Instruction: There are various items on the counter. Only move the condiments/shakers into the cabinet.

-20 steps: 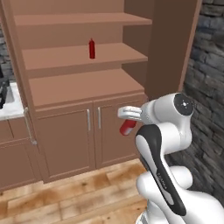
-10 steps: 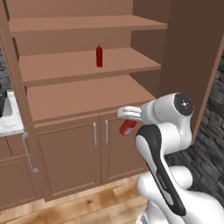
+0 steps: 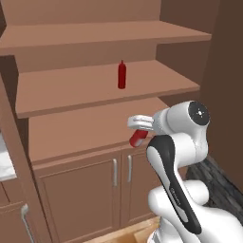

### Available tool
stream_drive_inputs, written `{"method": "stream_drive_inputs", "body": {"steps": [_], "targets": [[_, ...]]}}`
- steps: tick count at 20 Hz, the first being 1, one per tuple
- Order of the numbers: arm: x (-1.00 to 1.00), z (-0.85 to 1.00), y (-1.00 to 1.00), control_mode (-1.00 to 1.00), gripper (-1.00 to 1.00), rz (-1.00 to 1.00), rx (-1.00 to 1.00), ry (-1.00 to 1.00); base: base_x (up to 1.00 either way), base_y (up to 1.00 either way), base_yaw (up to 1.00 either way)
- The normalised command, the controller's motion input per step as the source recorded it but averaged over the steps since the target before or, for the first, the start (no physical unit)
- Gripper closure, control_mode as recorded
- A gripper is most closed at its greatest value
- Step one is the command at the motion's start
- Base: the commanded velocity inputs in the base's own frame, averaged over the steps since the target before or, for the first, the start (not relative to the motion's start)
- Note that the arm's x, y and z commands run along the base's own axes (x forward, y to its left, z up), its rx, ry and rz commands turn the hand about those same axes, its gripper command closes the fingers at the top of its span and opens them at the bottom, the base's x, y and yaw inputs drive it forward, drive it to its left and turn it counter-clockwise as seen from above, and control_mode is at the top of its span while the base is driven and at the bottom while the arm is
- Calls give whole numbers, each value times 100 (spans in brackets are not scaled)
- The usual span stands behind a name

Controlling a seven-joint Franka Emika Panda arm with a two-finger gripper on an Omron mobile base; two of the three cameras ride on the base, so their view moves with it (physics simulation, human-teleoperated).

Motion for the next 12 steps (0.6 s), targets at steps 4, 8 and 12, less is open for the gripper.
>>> {"method": "stream_drive_inputs", "body": {"steps": [4, 8, 12], "targets": [[0, 0, 0, 100, 100, 0, 0, 0, 75, 0, -3], [0, 0, 0, 100, 100, 0, 0, 0, 42, 0, -7], [-21, 8, 0, -100, 100, -9, 1, 11, -7, 0, -6]]}}
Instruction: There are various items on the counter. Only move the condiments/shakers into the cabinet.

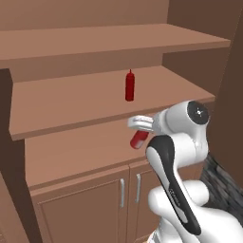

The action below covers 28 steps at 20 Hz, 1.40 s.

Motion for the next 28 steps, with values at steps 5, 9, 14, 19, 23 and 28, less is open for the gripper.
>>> {"method": "stream_drive_inputs", "body": {"steps": [5, 9, 14, 19, 23, 28], "targets": [[-62, 51, -1, -100, 100, -18, 6, 14, 0, 0, 0], [-48, 95, 26, -100, 100, -3, 0, 0, 0, 0, 0], [-36, 90, 30, -100, 100, 6, -8, -33, 0, 0, 0], [-9, 34, 12, -100, 100, 12, -14, -43, 0, 0, 0], [3, 0, 1, -100, 100, 11, -11, -21, 0, 0, 0], [25, 0, 1, -100, 100, 6, -4, 15, 0, 0, 0]]}}
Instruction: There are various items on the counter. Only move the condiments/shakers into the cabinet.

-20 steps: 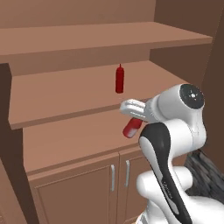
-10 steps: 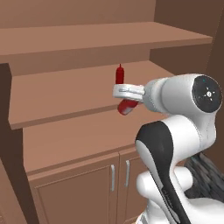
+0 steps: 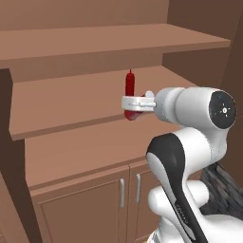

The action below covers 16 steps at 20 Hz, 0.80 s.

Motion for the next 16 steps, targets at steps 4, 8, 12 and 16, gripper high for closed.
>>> {"method": "stream_drive_inputs", "body": {"steps": [4, 8, 12, 16], "targets": [[4, 0, 1, -100, 100, 0, -2, 2, 0, 0, 0], [22, 0, 0, -100, 100, 3, -3, 7, 0, 0, 0], [16, -1, 0, -100, 100, 16, -11, 3, 0, 0, 0], [16, 0, 0, -100, 100, 19, -11, 11, 0, 0, 0]]}}
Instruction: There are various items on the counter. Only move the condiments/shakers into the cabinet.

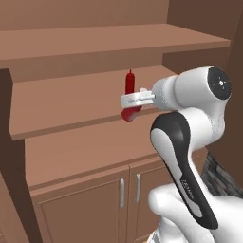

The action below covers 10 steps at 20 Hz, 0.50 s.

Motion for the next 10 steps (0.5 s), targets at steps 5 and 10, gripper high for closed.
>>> {"method": "stream_drive_inputs", "body": {"steps": [5, 10], "targets": [[24, 0, 6, -100, 100, 7, -12, 19, 0, 0, 0], [0, 0, 6, -100, 100, 0, -7, 2, 0, 0, 0]]}}
